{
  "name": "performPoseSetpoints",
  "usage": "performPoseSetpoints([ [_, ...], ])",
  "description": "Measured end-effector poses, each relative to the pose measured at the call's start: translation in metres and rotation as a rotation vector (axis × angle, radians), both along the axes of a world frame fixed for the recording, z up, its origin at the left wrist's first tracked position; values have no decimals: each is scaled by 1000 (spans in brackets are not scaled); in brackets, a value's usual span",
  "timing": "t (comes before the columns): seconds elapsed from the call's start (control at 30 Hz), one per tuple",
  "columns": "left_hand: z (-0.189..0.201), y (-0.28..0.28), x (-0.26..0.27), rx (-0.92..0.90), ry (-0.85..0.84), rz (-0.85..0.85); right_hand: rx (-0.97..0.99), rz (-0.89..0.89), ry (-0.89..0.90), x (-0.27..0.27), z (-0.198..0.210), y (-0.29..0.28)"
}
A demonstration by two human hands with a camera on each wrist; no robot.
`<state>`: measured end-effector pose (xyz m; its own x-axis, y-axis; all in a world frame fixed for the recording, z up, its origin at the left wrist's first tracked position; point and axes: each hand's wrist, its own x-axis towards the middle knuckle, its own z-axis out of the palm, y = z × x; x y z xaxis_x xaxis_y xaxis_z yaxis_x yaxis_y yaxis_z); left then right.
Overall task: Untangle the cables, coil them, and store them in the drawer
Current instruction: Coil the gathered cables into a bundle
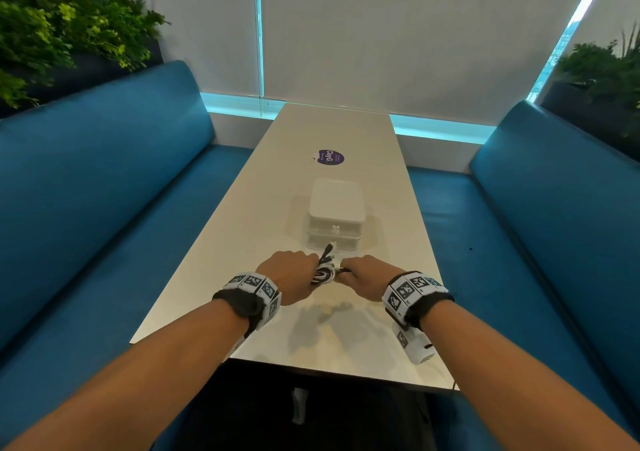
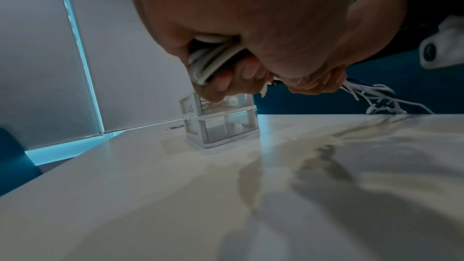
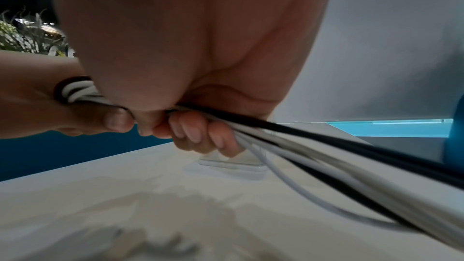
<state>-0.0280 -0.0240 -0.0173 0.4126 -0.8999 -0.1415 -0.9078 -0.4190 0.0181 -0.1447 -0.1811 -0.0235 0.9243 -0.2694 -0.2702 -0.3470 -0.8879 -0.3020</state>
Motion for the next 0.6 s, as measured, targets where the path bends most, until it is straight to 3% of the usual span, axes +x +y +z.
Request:
performPoseSetpoints([
  [0.17,27,-12,25,-154,-101,46,54,-66,-243,1,2,4],
  [0.3,37,-12,51,-279,-72,191,194,-112,-252,7,12,0],
  [0.4,16,-8,59,-380,143,360,180,-84,-222,10,12,4],
  [0.6,-14,-3,37,-575,747,477,129,-80,-305,11,-8,17],
])
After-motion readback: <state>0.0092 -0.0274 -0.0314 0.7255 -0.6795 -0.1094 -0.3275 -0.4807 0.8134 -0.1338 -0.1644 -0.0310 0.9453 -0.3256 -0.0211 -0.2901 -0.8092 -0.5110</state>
